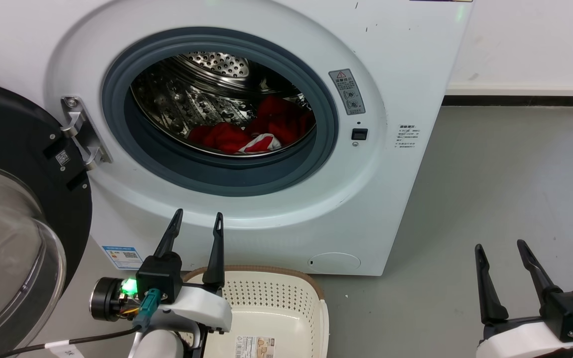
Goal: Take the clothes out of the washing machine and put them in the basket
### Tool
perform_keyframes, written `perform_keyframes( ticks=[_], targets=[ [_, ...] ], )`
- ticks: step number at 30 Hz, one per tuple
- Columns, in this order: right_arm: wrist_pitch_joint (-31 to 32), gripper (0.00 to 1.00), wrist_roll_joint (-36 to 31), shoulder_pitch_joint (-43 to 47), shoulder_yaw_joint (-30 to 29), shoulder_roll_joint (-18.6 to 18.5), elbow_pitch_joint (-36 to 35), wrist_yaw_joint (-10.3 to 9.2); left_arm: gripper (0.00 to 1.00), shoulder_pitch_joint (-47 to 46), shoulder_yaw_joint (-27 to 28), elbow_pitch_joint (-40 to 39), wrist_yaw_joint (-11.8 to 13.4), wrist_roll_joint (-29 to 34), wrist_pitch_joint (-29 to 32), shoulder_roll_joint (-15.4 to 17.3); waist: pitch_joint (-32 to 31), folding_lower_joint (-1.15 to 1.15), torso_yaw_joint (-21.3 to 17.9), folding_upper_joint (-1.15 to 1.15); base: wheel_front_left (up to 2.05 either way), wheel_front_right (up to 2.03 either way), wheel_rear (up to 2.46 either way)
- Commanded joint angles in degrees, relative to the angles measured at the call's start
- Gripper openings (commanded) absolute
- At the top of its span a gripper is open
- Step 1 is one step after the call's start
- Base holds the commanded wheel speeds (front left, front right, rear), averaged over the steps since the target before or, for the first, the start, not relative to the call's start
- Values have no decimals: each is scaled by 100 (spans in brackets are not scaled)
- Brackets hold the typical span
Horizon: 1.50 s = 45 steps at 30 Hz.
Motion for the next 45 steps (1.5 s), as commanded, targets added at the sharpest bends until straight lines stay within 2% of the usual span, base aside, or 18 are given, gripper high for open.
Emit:
perform_keyframes(
  ticks=[1,14,18,24,34,45],
  targets=[
    [-13,100,22,-16,-15,7,19,-4,100,-44,0,22,19,36,-16,-8,1,0,6,0,0,0,0],
    [12,100,58,-129,7,7,-41,-4,100,-159,26,39,117,63,-16,-21,202,0,85,0,0,0,0],
    [7,100,114,-220,56,7,-97,-4,100,-278,53,2,176,55,-16,-24,443,0,74,0,0,0,0],
    [-54,100,44,-612,133,7,-208,-4,100,-676,41,-67,358,59,-16,-31,1153,0,-2,0,0,0,0],
    [-220,100,308,-1252,316,-245,-338,-4,100,-1942,137,422,500,-35,-16,-32,2336,0,-212,0,0,0,0],
    [-359,100,550,-1796,491,-378,-245,-4,100,-3829,374,1769,331,-122,102,335,3177,0,-640,0,0,0,0]
  ],
)
